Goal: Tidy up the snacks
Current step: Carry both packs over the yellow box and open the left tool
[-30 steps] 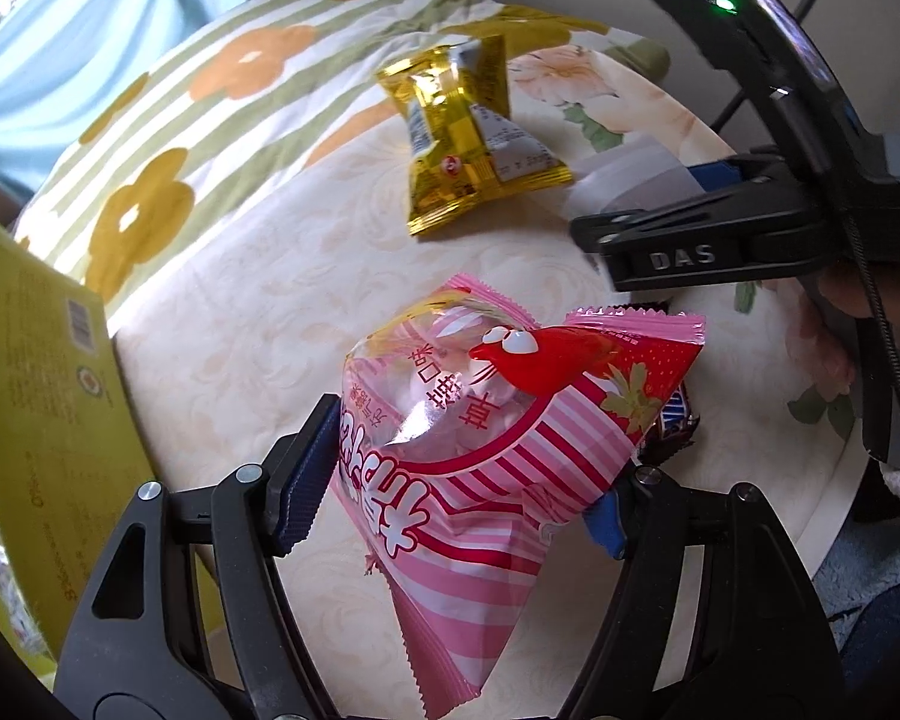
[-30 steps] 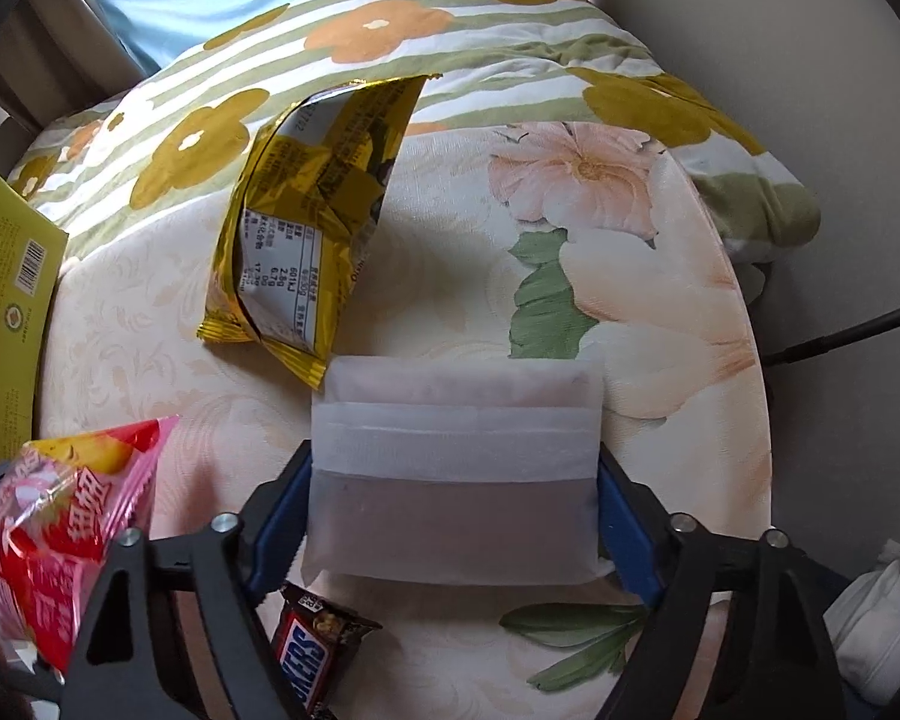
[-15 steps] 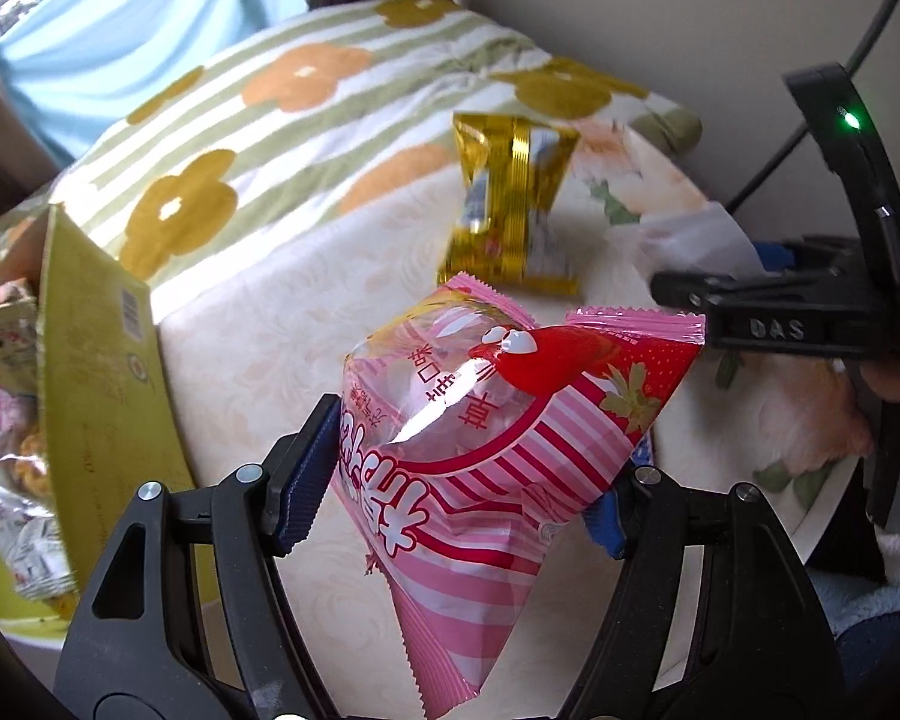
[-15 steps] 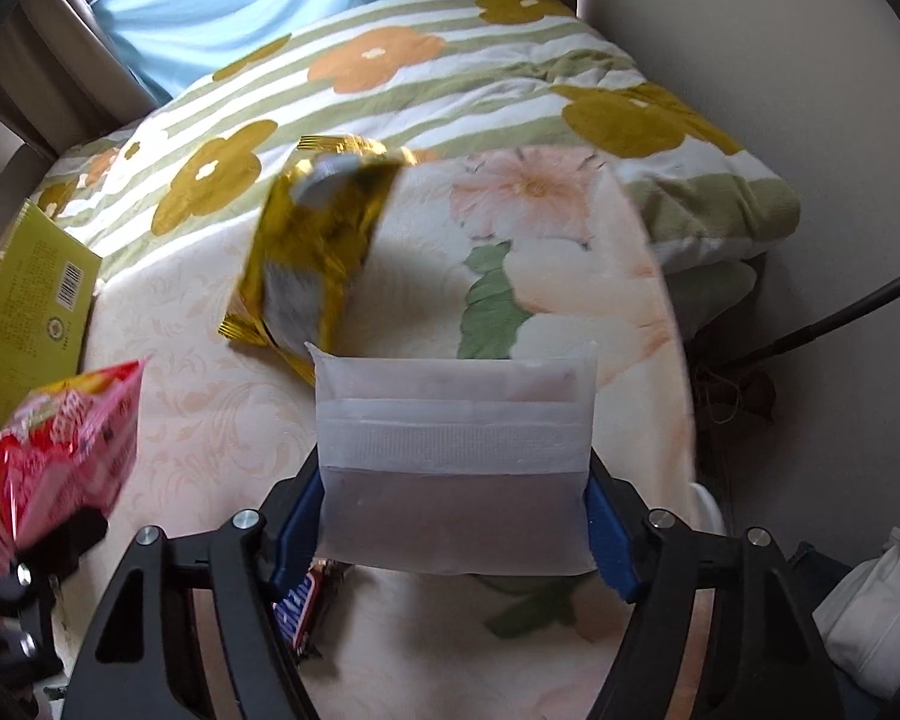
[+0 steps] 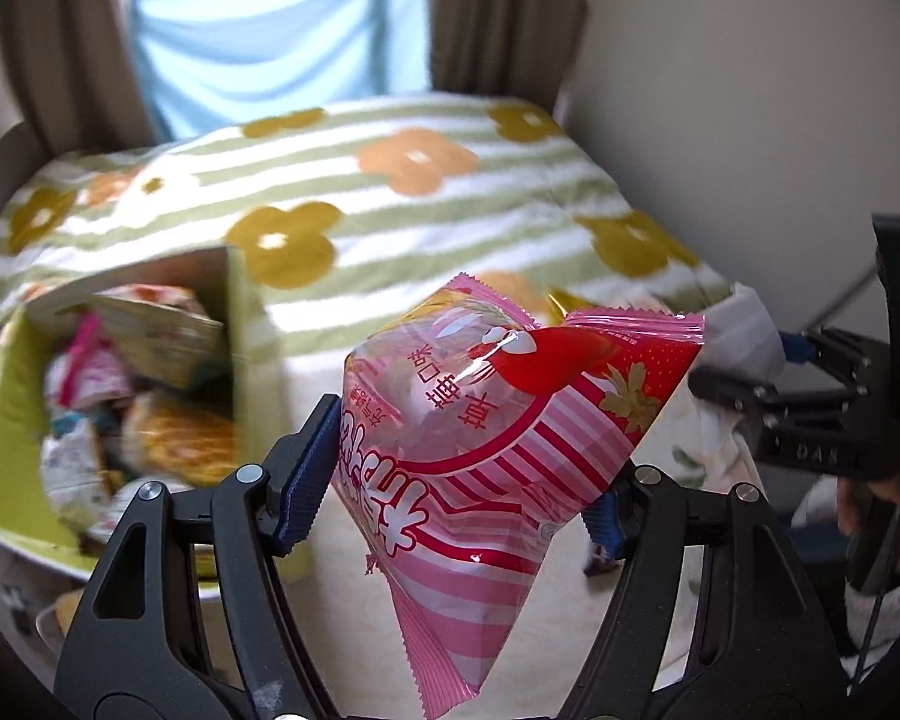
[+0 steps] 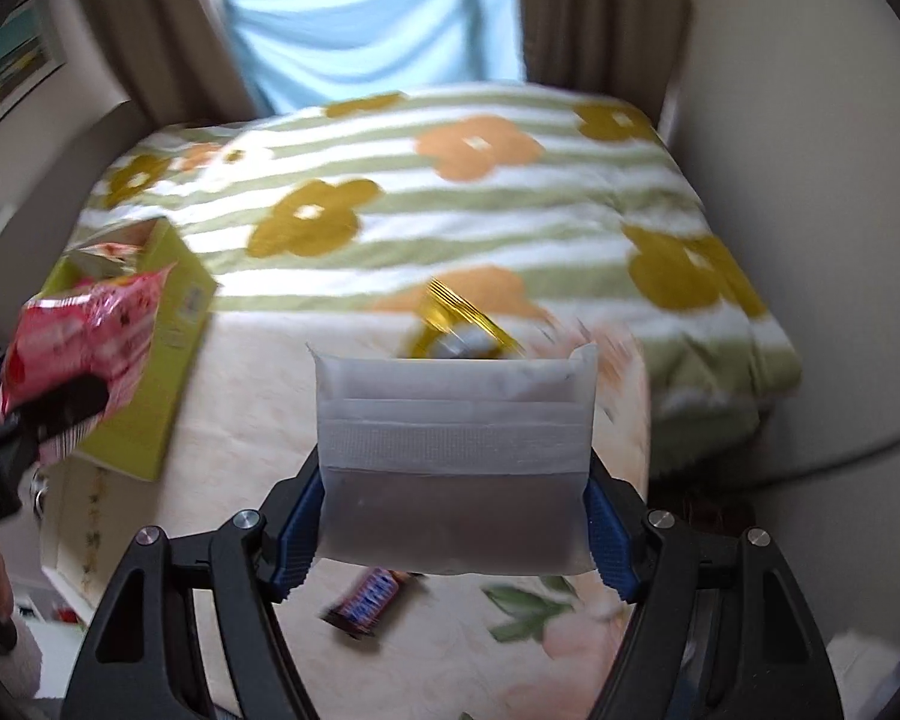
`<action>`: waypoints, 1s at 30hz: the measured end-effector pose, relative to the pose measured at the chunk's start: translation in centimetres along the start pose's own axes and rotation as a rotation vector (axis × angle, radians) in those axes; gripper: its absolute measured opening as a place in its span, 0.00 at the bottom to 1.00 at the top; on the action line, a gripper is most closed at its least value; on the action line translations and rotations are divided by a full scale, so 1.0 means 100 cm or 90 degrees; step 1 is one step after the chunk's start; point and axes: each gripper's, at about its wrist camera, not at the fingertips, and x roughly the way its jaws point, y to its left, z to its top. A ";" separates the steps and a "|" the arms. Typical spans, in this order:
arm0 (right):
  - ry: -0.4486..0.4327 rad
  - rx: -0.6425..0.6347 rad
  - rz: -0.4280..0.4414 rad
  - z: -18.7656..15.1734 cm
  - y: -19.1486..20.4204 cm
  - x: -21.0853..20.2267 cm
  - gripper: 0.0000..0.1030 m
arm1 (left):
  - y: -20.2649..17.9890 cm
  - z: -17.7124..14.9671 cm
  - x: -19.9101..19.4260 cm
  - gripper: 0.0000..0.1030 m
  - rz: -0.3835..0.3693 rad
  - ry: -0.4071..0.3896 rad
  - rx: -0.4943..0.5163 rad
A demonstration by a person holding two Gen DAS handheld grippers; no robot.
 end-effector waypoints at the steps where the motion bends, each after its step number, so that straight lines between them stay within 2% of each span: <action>1: -0.011 -0.018 0.011 0.008 0.012 -0.005 0.68 | 0.012 0.003 -0.009 0.65 0.011 -0.011 -0.011; 4: -0.034 -0.059 0.042 0.025 0.044 -0.012 0.68 | 0.048 0.006 -0.027 0.65 0.044 -0.034 -0.038; 9: -0.040 -0.097 0.098 0.044 0.103 -0.010 0.68 | 0.113 0.003 -0.043 0.65 0.076 -0.040 -0.082; 16: -0.035 -0.125 0.153 0.060 0.201 0.008 0.68 | 0.211 -0.010 -0.050 0.65 0.105 -0.012 -0.110; 21: -0.020 -0.130 0.167 0.070 0.258 0.026 0.68 | 0.267 -0.023 -0.042 0.65 0.101 0.020 -0.116; 30: 0.017 -0.110 0.155 0.079 0.318 0.064 0.68 | 0.323 -0.037 -0.004 0.65 0.100 0.079 -0.088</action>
